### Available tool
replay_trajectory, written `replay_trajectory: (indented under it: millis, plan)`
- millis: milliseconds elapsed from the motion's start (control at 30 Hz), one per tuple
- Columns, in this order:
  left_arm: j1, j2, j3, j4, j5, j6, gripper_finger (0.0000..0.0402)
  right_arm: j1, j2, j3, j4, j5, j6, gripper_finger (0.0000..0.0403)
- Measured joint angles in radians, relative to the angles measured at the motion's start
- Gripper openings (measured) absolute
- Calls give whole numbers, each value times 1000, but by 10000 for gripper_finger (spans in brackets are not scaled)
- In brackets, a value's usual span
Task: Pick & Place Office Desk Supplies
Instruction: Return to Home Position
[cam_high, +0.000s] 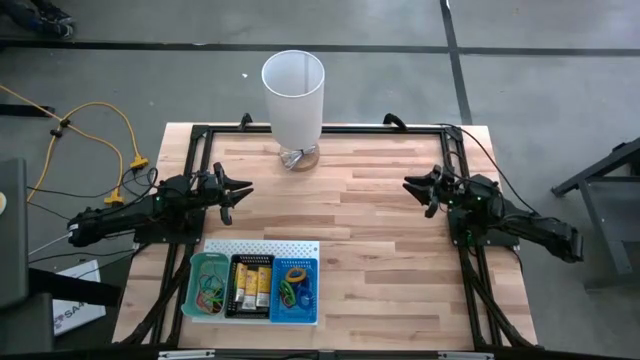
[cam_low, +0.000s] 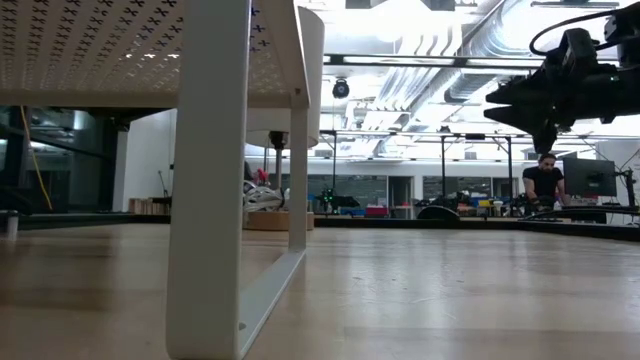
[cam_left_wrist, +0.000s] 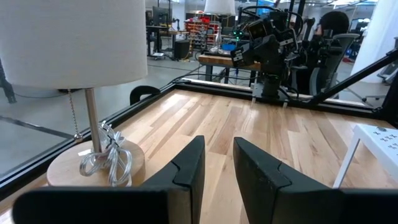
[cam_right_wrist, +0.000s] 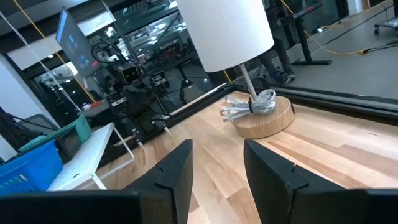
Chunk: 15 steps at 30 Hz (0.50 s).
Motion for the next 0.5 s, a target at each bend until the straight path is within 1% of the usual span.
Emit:
replay_trajectory:
  millis: [500]
  plan:
    - [0,0,0,0,1,0,79,0,0,-1,0,0,-7,130]
